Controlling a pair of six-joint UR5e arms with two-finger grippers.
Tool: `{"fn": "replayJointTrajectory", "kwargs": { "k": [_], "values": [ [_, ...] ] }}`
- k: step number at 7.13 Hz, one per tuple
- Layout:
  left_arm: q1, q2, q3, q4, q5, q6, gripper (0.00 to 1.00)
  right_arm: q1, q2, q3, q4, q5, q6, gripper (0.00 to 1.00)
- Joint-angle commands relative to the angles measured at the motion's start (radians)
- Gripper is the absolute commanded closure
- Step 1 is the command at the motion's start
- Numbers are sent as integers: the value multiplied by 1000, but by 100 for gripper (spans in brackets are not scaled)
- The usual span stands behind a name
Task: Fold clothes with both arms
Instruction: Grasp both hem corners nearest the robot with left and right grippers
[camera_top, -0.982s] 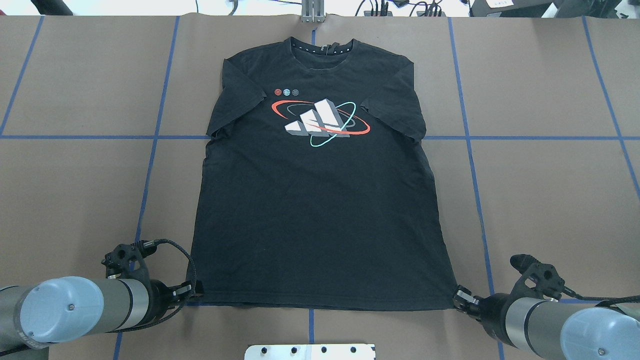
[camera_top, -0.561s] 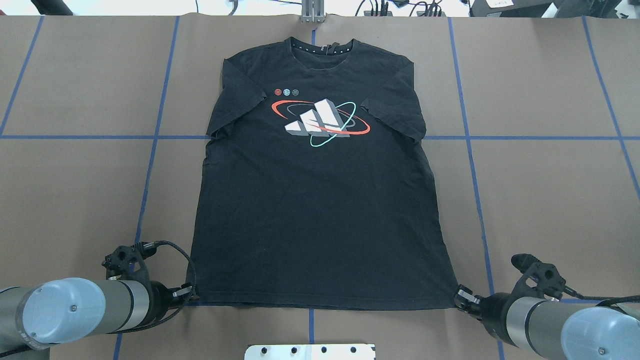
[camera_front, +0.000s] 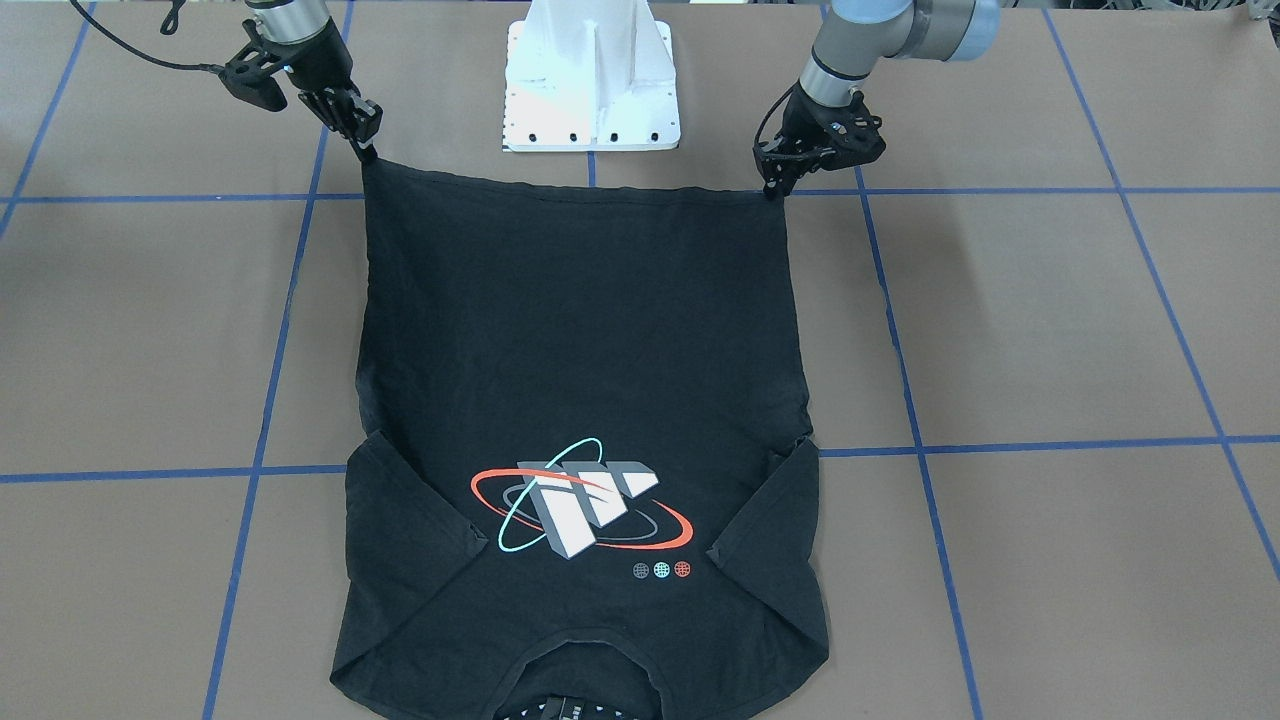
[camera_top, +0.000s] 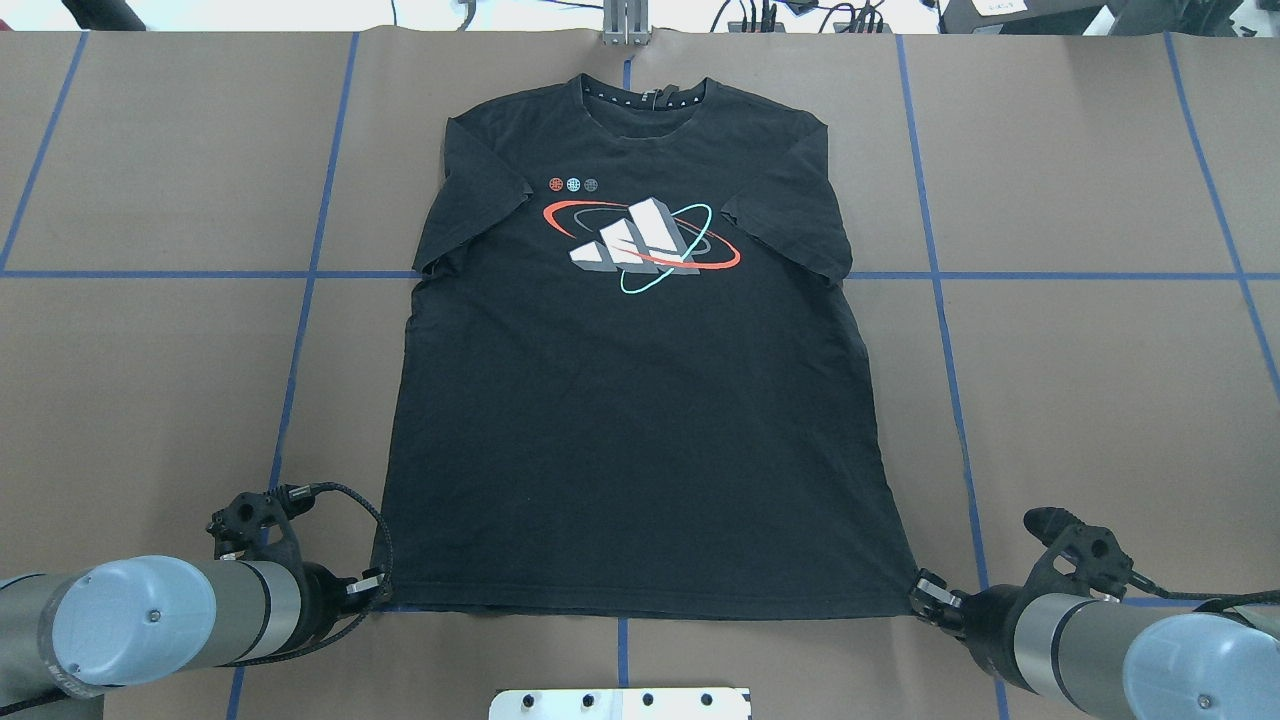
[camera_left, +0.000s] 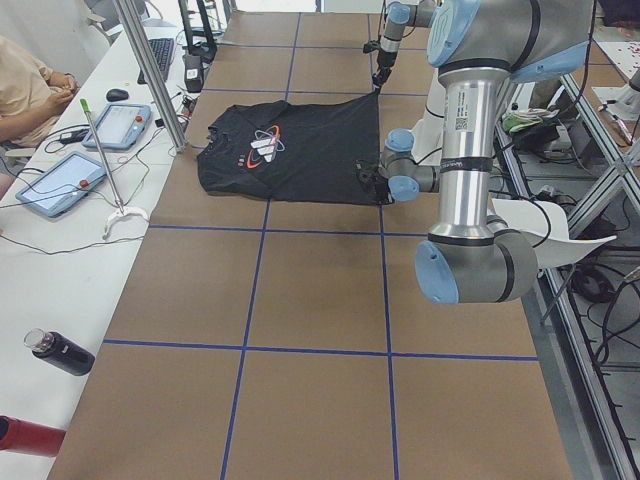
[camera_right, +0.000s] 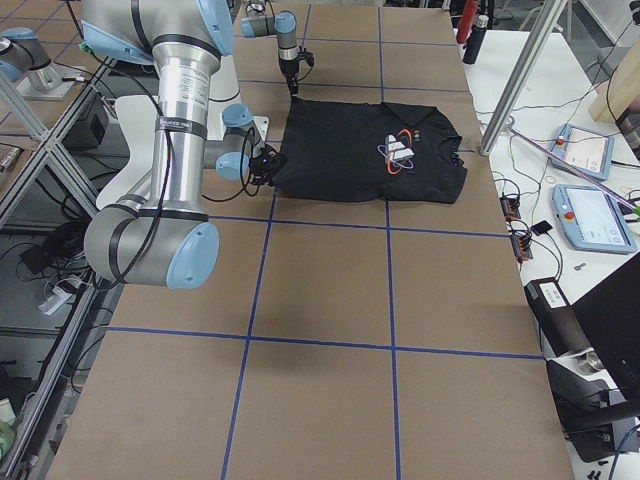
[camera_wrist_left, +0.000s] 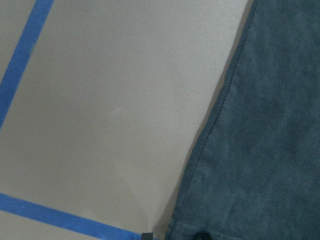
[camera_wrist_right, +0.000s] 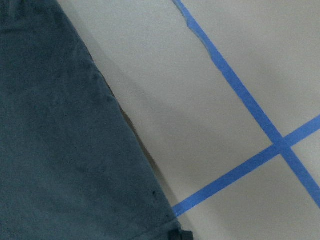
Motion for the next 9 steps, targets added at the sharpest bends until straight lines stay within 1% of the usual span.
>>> {"fn": "replayJointTrajectory", "kwargs": {
  "k": [1, 3, 4, 6, 8, 9],
  "values": [
    [0, -2, -5, 0, -2, 0, 100, 1, -4, 0, 0, -1, 0, 100],
    [-11, 6, -39, 0, -2, -2, 100, 1, -4, 1, 0, 1, 0, 100],
    [-16, 22, -95, 1, -5, 0, 100, 2, -5, 5, 0, 1, 0, 100],
    [-14, 96, -212, 2, -9, -3, 100, 2, -94, 84, 0, 8, -2, 100],
    [-14, 134, -275, 2, -20, -6, 100, 1, -96, 97, 0, 19, -2, 100],
    [-14, 133, -289, 14, -79, -6, 100, 2, -94, 103, 0, 31, -2, 100]
  ]
}}
